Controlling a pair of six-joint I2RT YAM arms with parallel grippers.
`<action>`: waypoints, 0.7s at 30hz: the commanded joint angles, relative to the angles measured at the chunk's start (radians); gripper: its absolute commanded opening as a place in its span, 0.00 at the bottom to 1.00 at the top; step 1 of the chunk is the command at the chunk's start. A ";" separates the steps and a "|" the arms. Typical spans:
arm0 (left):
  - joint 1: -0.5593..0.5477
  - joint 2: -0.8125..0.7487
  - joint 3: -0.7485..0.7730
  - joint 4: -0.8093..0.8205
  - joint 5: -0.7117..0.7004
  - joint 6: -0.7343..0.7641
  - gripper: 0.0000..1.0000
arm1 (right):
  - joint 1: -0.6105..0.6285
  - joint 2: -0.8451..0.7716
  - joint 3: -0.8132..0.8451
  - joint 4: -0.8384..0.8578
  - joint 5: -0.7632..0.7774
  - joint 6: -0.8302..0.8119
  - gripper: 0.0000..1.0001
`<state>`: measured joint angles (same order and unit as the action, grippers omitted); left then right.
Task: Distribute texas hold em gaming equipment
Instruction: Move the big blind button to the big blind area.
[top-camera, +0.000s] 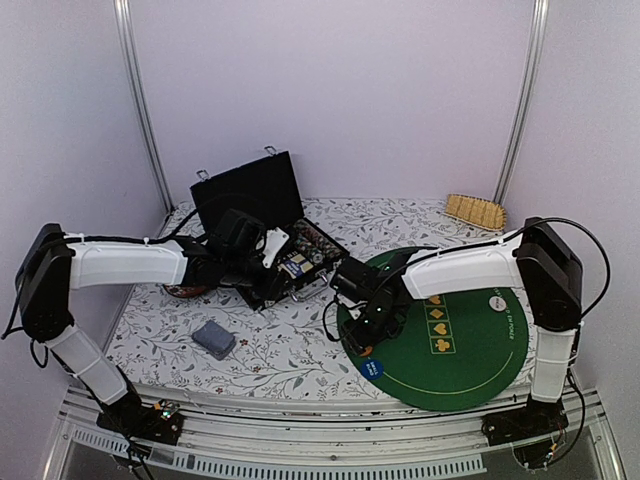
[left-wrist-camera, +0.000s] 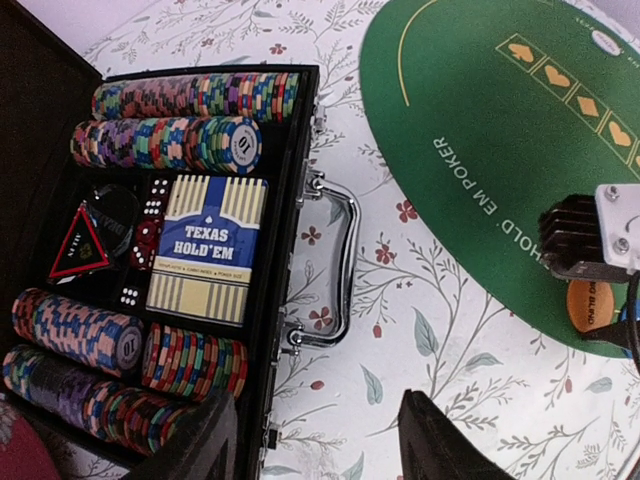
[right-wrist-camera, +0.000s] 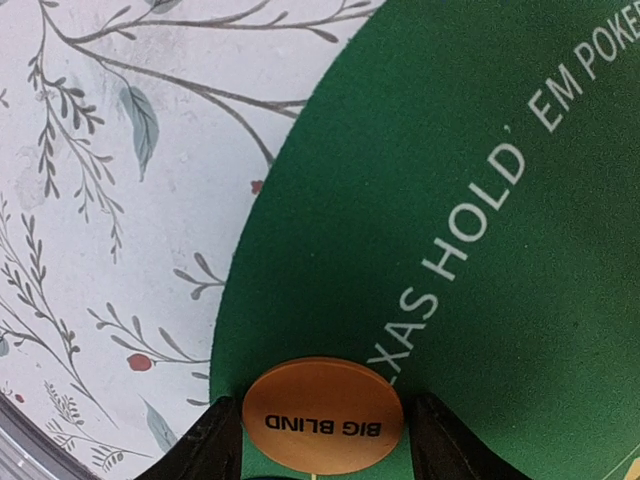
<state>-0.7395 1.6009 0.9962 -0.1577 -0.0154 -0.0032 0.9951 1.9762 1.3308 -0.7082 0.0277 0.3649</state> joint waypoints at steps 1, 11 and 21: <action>-0.009 -0.034 -0.004 -0.014 -0.026 0.018 0.58 | -0.003 0.067 -0.015 -0.126 0.153 0.022 0.58; -0.007 -0.039 -0.011 -0.021 -0.066 0.020 0.59 | -0.064 0.080 -0.009 -0.077 0.228 -0.013 0.44; -0.001 -0.070 -0.045 -0.020 -0.090 0.003 0.59 | -0.269 0.161 0.078 0.081 0.195 -0.112 0.43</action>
<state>-0.7395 1.5623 0.9657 -0.1642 -0.0910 0.0082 0.8249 2.0251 1.3800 -0.6613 0.1356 0.3092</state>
